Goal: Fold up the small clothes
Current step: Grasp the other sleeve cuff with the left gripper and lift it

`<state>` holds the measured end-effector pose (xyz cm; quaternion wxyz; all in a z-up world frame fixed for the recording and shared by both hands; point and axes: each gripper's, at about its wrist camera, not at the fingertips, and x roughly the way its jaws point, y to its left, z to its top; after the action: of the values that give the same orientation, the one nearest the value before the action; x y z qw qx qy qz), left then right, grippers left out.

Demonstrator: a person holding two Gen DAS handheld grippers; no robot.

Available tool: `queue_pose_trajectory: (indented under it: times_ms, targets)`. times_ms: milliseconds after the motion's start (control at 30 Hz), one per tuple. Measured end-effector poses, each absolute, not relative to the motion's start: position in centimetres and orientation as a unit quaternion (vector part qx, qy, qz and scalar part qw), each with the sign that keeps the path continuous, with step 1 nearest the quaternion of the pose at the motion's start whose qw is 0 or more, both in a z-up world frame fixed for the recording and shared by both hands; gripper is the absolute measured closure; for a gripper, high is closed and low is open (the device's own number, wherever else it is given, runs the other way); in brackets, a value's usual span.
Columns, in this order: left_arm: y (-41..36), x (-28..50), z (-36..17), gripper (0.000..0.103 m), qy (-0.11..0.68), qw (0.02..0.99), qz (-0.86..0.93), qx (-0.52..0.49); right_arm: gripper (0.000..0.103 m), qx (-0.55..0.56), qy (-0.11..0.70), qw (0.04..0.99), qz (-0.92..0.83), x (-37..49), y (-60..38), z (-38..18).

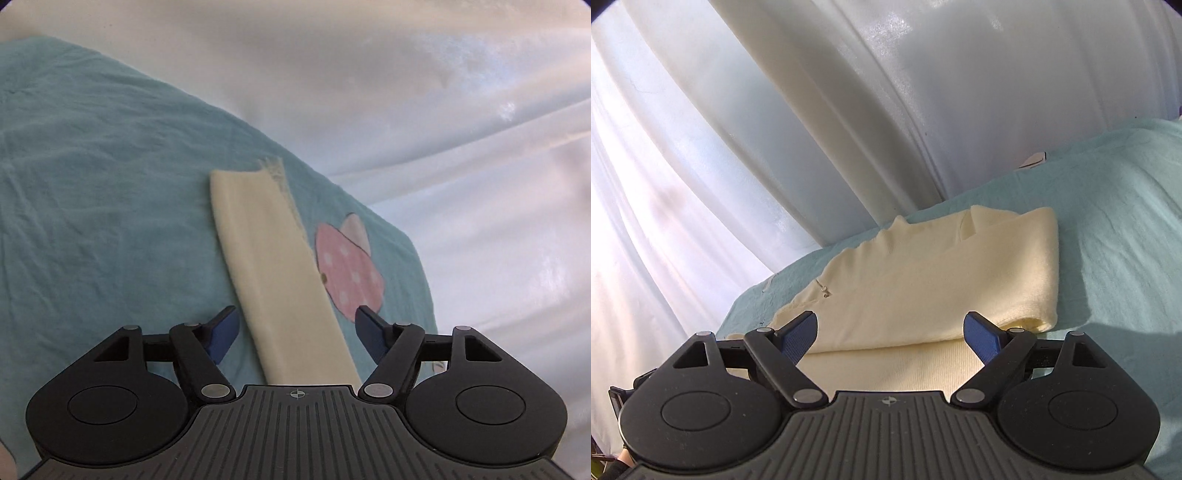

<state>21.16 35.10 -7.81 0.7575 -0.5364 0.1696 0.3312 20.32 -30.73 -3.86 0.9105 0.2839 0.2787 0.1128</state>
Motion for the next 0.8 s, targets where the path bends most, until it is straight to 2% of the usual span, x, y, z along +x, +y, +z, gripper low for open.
queue_pose_trajectory:
  times_ms: [167, 233, 300, 333, 367, 433, 633, 800]
  targets:
    - [37.9, 20.9, -8.9, 0.038, 0.128, 0.744, 0.348, -0.556, 0.016, 0.277, 0.277, 0.912, 0.125, 20.5, -30.1, -3.6]
    - [38.7, 21.1, -9.5, 0.047, 0.113, 0.737, 0.349, -0.568, 0.016, 0.281, 0.280, 0.910, 0.119, 20.6, -30.0, -3.5]
    - [39.4, 21.2, -10.1, 0.066, 0.105, 0.727, 0.348, -0.582, 0.020, 0.284, 0.284, 0.908, 0.119, 20.7, -29.9, -3.5]
    - [39.7, 21.3, -10.4, 0.070, 0.104, 0.725, 0.346, -0.587, 0.022, 0.285, 0.286, 0.907, 0.117, 20.7, -30.0, -3.6]
    - [39.8, 21.4, -10.6, 0.081, 0.105, 0.723, 0.345, -0.589, 0.024, 0.286, 0.288, 0.906, 0.117, 20.8, -30.0, -3.6]
    - [40.0, 21.6, -11.1, 0.094, 0.110, 0.718, 0.349, -0.592, 0.029, 0.287, 0.290, 0.905, 0.115, 20.9, -29.9, -3.6]
    - [39.1, 20.6, -10.6, 0.094, 0.083, 0.736, 0.334, -0.583, 0.035, 0.291, 0.292, 0.904, 0.110, 20.8, -30.1, -3.6]
    - [35.4, 22.2, -5.7, 0.095, 0.068, 0.817, 0.268, -0.506, 0.041, 0.297, 0.293, 0.902, 0.108, 20.5, -30.4, -3.5]
